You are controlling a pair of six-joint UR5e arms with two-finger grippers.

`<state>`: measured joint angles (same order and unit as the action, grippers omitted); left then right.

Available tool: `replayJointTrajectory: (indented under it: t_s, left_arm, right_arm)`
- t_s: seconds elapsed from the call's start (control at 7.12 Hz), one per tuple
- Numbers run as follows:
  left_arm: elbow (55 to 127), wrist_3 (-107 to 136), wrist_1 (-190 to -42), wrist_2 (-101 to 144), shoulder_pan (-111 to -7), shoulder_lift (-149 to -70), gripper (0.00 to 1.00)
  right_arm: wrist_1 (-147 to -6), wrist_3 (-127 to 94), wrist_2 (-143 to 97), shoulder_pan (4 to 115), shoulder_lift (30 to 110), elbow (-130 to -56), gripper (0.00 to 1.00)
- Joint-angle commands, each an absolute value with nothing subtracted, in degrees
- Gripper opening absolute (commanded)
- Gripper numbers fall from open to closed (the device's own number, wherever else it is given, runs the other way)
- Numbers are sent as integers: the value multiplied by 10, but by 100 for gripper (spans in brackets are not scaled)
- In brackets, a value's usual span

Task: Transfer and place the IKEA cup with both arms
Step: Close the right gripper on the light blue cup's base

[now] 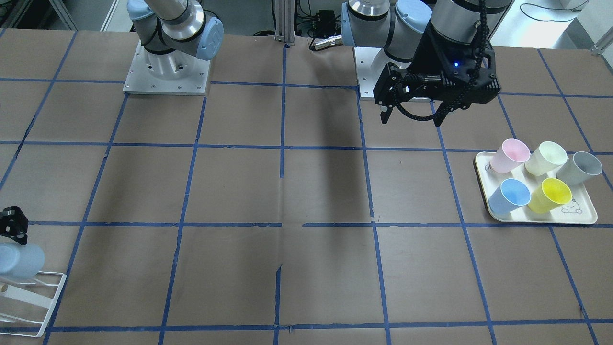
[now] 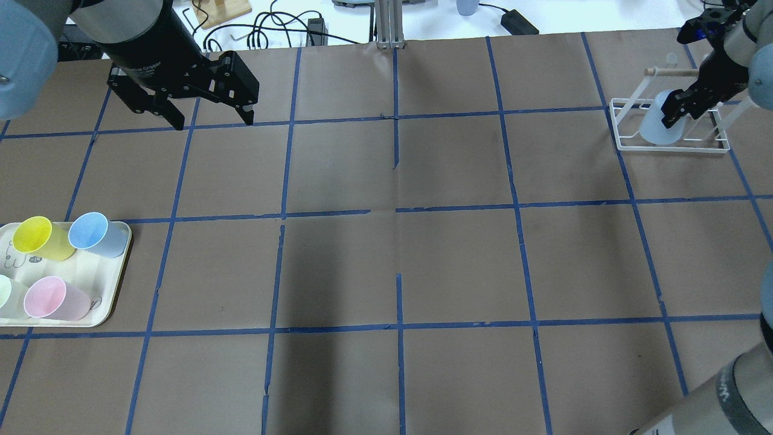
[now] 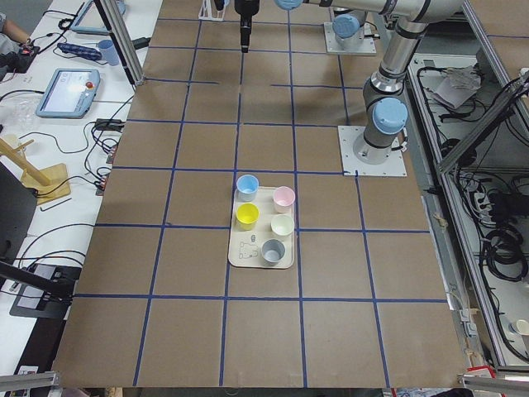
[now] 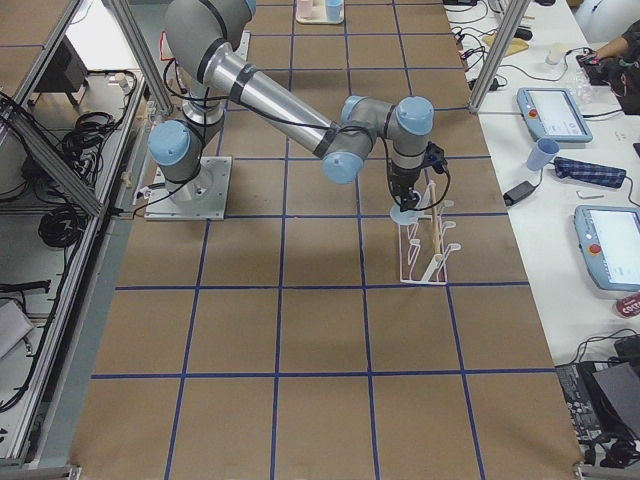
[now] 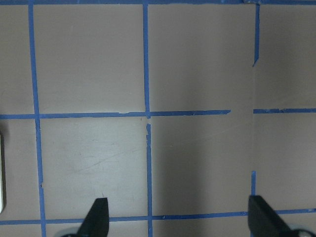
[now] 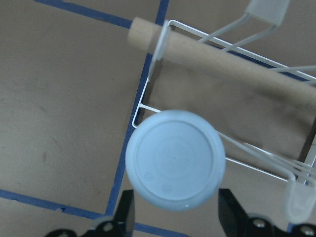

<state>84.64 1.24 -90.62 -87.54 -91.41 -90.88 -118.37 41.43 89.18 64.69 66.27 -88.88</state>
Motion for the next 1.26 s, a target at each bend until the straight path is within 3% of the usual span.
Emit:
replayJointTrajectory:
  t_s: [0.0,1.12]
  left_arm:
    - [846,12,-906,-875,-914,-909,100]
    - [846,12,-906,-875,-914,-910,100]
  right_arm:
    - [-1184,414,890,647,661,-889,100]
    - [-1197,388,866,648,647,-882,100]
